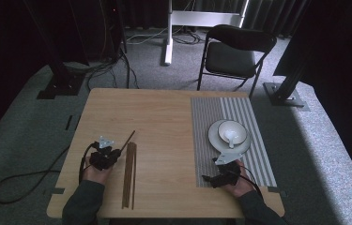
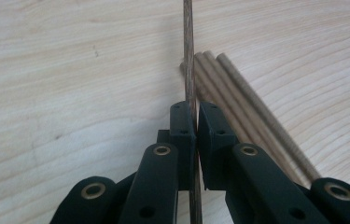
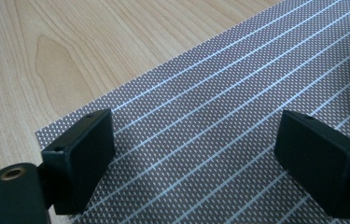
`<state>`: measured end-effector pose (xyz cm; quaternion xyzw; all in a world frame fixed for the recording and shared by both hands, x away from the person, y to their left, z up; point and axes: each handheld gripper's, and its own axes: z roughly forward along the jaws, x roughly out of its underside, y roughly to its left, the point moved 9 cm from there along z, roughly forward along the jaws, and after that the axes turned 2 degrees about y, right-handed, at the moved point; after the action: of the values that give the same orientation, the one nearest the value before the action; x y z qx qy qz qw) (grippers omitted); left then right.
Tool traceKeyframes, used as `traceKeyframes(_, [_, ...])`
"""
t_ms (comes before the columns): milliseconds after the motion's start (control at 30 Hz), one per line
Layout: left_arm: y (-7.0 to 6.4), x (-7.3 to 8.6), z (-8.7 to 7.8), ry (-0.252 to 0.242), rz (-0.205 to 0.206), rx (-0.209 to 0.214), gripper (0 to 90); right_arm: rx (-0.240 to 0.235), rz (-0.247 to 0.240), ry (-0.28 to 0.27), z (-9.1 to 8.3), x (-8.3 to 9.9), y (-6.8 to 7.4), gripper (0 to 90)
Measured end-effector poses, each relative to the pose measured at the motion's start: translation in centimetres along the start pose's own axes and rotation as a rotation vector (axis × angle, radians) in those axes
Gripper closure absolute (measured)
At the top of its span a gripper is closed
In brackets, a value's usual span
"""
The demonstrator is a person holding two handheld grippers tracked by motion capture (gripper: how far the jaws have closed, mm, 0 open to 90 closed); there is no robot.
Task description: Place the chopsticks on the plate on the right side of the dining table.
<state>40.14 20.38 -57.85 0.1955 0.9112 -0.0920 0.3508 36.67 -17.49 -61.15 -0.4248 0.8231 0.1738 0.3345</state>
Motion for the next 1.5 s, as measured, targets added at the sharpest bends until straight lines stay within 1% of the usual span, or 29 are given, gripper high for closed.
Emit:
traceKeyframes(100, [-0.4, -0.6, 0.0, -0.009, 0.015, 0.004, 84.8, 0.0, 0.0, 0.0, 0.0, 0.0, 0.0, 11.3])
traceKeyframes(300, [-1.1, -1.8, -0.1, -0.023, 0.03, 0.018, 84.8, 0.0, -0.001, 0.0, 0.0, 0.0, 0.0, 11.3])
traceKeyframes(467, [-1.6, -2.6, -0.1, -0.029, 0.05, 0.025, 84.8, 0.0, 0.0, 0.0, 0.0, 0.0, 0.0, 11.3])
traceKeyframes(567, [-1.8, -2.9, -0.1, -0.033, 0.051, 0.029, 84.8, 0.0, 0.0, 0.0, 0.0, 0.0, 0.0, 11.3])
traceKeyframes(833, [-2.9, -4.0, 0.2, -0.041, 0.069, 0.055, 84.8, 0.0, 0.0, 0.0, 0.0, 0.0, 0.0, 11.3])
traceKeyframes(900, [-3.2, -4.2, 0.2, -0.047, 0.067, 0.063, 84.8, 0.0, -0.001, 0.0, 0.0, 0.0, 0.0, 11.3])
traceKeyframes(1200, [-3.9, -5.2, 0.2, -0.051, 0.087, 0.068, 84.7, 0.0, 0.0, -0.001, 0.0, 0.0, 0.0, 11.3])
traceKeyframes(1500, [-4.5, -6.1, 0.3, -0.056, 0.099, 0.074, 84.8, 0.0, -0.001, -0.001, 0.0, 0.0, 0.0, 11.4])
